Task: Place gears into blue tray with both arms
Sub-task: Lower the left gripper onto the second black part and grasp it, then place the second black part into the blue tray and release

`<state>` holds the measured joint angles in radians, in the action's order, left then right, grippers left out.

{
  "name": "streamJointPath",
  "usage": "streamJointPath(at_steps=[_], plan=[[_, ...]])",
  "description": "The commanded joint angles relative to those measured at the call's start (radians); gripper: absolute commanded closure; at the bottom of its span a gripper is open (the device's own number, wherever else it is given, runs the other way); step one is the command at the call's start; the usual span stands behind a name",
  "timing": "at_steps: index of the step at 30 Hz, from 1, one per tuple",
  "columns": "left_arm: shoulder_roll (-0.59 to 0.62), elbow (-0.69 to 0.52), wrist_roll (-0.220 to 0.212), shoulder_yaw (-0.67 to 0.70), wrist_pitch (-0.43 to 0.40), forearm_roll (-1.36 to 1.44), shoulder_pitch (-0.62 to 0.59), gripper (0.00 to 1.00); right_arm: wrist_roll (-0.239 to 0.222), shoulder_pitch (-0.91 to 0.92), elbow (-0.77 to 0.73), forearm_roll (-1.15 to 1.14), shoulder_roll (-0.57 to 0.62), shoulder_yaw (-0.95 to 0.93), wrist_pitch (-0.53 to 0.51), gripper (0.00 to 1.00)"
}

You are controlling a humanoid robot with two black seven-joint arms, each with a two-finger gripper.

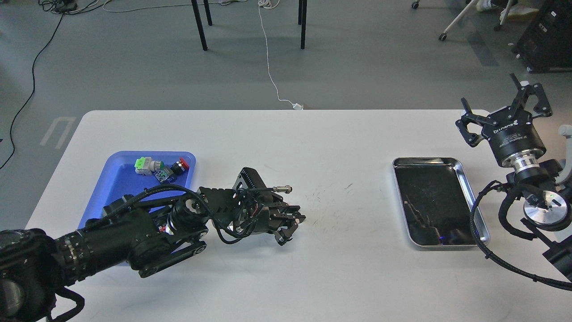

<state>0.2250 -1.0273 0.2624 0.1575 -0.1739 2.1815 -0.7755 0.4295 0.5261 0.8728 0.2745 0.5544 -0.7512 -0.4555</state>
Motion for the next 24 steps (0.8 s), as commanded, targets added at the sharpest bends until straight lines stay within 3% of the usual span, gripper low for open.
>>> streamJointPath(at_steps=[1,6,10,14,24], plan=[[0.055,-0.071,0.005,0.033,0.019,0.000,-0.010,0.90,0.000,0.000,0.000,0.000,0.002,-0.002,0.000,0.01],[0.256,-0.191,0.011,0.137,0.027,-0.032,-0.013,0.88,0.000,-0.001,-0.002,0.000,0.006,-0.004,0.000,0.01],[0.422,-0.188,0.023,0.128,0.050,-0.129,-0.008,0.88,0.001,-0.001,-0.002,0.000,0.002,-0.005,0.000,0.01],[0.549,-0.177,0.064,0.106,0.057,-0.138,0.024,0.88,0.001,-0.001,0.000,0.000,-0.001,-0.005,0.001,0.01],[0.577,-0.077,0.080,0.094,0.099,-0.138,0.114,0.83,0.000,0.002,0.003,-0.001,-0.011,-0.004,0.001,0.01]])
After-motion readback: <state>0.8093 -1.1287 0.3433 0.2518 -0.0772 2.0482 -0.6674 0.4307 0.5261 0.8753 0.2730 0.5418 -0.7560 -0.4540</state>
